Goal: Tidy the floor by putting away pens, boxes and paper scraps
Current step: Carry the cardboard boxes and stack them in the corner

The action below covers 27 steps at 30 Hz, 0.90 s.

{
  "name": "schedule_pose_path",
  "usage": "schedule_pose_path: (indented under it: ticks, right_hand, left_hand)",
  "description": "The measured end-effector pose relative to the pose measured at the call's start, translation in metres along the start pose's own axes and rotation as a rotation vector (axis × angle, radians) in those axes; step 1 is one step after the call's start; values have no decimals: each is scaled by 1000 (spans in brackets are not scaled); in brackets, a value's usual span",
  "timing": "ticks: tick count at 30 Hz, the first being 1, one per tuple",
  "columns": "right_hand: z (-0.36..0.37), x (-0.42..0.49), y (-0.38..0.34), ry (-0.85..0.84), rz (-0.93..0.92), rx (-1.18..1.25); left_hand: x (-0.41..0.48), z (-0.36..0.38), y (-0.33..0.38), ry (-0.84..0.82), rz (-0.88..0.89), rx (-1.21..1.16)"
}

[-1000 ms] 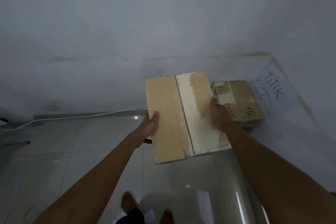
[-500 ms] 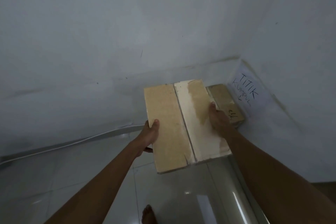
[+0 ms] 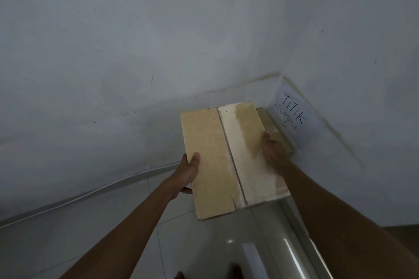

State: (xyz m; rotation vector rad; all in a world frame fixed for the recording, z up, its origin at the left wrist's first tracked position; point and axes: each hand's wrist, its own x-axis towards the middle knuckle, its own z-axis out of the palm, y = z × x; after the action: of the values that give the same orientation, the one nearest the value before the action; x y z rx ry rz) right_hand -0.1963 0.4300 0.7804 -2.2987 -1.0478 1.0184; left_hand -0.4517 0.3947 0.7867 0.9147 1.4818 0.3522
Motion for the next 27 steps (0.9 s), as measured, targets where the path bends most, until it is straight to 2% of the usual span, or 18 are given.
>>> schedule_pose_path:
  ticks: [20, 27]
  right_hand:
    - [-44, 123, 9, -113, -20, -75]
    - [-45, 165, 14, -129, 11, -33]
  left_hand:
    - [92, 82, 55, 92, -84, -61]
    - [129, 98, 67, 96, -117, -57]
